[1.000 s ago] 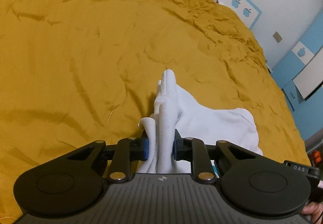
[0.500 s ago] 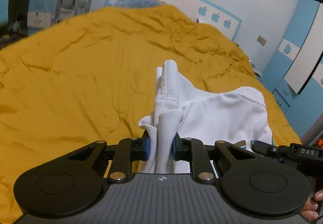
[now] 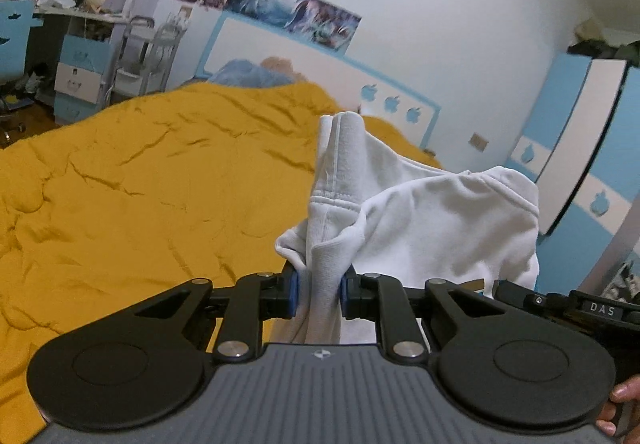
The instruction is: Fold small clothes
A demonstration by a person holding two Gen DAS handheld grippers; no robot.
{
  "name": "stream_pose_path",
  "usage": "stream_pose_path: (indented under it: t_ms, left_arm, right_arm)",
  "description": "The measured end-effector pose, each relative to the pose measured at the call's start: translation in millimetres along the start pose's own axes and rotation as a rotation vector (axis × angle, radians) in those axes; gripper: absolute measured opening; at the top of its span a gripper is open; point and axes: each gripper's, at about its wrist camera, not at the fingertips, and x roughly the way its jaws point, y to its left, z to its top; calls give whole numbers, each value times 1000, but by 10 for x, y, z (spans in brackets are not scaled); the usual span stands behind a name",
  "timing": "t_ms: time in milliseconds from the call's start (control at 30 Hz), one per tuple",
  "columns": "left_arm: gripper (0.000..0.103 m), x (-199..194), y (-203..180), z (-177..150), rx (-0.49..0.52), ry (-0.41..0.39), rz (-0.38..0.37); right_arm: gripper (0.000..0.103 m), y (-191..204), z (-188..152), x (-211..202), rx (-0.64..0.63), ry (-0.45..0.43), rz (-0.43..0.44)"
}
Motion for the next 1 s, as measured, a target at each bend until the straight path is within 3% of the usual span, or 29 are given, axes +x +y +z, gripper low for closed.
stream_pose_path:
  t_ms: [367, 600, 733, 1000]
  left_arm:
    - [21, -505, -299, -275, -27, -8, -113]
    - [21, -431, -264, -445, -33, 72, -175]
    - [21, -37, -163, -589, -24, 163, -140]
    - [21, 754, 310, -715, -92, 316, -112]
  right_arm:
    - [10, 56, -169, -1234, -34, -7, 35]
    - [10, -176, -367, -1662, 15, 29, 29]
    - [11, -423, -489, -1553, 59, 82, -17]
    - [10, -866, -605, -879, 112, 184, -103]
